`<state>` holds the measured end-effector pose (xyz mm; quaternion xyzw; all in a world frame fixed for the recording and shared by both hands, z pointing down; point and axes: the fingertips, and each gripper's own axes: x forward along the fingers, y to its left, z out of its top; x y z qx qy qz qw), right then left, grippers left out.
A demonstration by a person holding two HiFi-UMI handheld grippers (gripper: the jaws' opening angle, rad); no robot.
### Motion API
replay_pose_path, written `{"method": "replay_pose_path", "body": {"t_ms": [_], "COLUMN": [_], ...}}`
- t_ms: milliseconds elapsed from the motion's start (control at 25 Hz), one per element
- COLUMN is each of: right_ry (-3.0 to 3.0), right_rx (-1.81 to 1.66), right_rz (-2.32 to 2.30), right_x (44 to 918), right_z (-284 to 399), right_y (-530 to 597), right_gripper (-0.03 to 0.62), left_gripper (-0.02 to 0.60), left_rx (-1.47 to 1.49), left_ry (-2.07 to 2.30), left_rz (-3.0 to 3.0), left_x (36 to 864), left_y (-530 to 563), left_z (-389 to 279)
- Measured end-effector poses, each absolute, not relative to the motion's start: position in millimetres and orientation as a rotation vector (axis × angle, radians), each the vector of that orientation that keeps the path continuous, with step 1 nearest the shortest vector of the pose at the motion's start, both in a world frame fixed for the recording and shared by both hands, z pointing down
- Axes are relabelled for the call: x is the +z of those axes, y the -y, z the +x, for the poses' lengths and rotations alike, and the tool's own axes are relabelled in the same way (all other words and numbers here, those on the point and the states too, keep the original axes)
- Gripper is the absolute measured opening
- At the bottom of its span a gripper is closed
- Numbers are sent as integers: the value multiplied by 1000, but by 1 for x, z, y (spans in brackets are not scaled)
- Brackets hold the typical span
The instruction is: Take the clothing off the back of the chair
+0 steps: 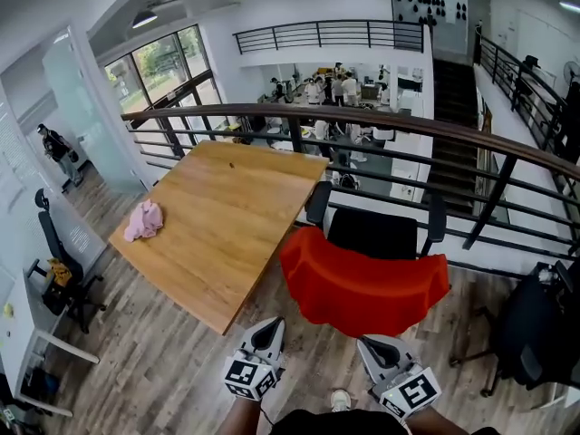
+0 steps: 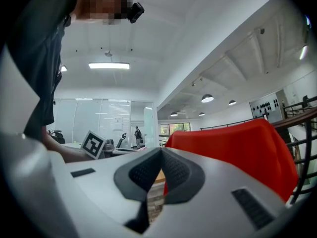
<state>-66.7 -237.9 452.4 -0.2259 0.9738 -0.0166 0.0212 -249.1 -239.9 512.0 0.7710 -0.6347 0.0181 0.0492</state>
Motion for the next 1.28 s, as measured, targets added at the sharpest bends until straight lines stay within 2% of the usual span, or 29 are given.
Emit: {"method": "replay_pose_path", "body": {"t_ms": [760, 1280], "right_ry": [-2982, -2809], "right_rx": [-63, -64], "right_rz": [-852, -1338], "right_x": [455, 451], "right_z": [-35, 8], "right_y": [267, 307], "right_gripper": [6, 6], "left_gripper": [15, 15], "left_rx": [70, 149], "left_ry": [1889, 1894], "left_rz": [2406, 2452], "left_x": [501, 497], "left_y": [281, 341], "left_z": [-241, -311]}}
